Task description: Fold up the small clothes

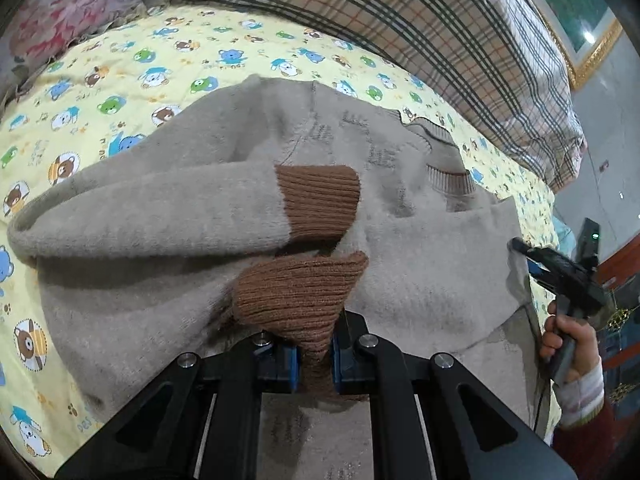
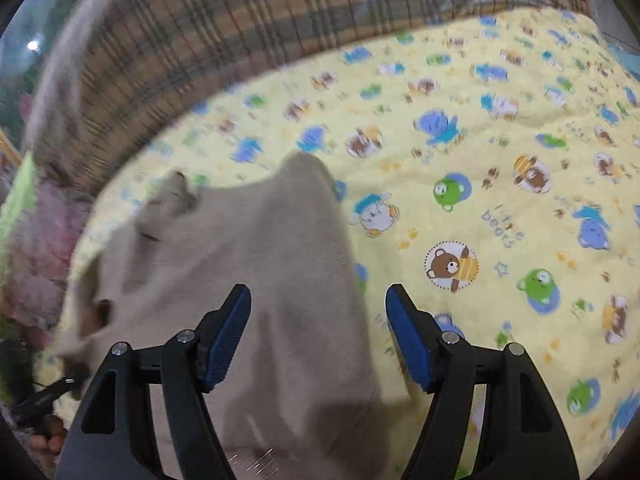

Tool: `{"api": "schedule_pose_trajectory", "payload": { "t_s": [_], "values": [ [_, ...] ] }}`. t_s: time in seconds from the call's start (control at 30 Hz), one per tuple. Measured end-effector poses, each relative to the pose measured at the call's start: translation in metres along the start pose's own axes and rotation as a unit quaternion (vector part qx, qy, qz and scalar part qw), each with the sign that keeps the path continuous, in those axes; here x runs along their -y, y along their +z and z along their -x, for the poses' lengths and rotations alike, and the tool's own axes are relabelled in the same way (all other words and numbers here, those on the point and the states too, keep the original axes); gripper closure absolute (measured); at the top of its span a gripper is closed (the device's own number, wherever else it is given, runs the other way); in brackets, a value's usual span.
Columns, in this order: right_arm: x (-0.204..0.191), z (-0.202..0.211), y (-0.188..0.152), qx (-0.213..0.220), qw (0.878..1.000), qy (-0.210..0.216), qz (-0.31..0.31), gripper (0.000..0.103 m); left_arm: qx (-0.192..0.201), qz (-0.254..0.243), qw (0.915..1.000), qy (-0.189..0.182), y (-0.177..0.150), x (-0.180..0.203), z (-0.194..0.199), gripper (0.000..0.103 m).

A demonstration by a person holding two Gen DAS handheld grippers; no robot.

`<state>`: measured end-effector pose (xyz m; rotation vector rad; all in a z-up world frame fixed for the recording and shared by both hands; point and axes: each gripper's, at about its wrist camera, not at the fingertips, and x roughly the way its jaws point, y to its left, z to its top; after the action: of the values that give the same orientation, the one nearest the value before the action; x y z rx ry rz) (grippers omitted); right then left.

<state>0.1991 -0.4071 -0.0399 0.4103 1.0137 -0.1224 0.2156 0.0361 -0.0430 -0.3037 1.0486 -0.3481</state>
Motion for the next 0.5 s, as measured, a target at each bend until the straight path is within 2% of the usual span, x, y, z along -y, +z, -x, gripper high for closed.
{"api": "schedule_pose_trajectory", "payload": {
  "t_s": [0.03,0.07,0.13,0.23,0.37,0.43,0.5],
  "values": [
    [0.004,-0.007,0.001,-0.013,1.000,0.007,-0.001,0.096,-0.001,0.000,1.0000,-0.001,0.002,0.001,0.000,0.093],
    [0.009,-0.007,0.002,-0.012,1.000,0.010,-0.010,0.095,-0.001,-0.001,1.0000,-0.006,0.004,0.004,-0.001,0.093],
    [0.022,0.013,0.004,0.026,0.999,0.017,-0.028,0.095,-0.001,-0.011,0.9996,-0.026,0.010,0.016,-0.005,0.093],
    [0.040,0.037,0.004,0.064,0.997,0.005,-0.041,0.096,0.003,-0.038,0.9989,-0.025,0.014,0.037,-0.015,0.093],
    [0.049,0.023,-0.001,0.045,0.998,-0.010,-0.041,0.095,-0.016,-0.024,0.9996,0.001,0.014,0.033,-0.037,0.092],
    [0.053,0.013,-0.006,0.033,0.998,-0.013,-0.051,0.093,-0.031,-0.006,0.9995,0.002,0.012,0.020,-0.040,0.087],
    [0.054,0.015,-0.011,0.039,0.997,-0.009,-0.065,0.089,-0.035,0.004,0.9994,-0.003,0.009,0.012,-0.035,0.076]
  ]
}}
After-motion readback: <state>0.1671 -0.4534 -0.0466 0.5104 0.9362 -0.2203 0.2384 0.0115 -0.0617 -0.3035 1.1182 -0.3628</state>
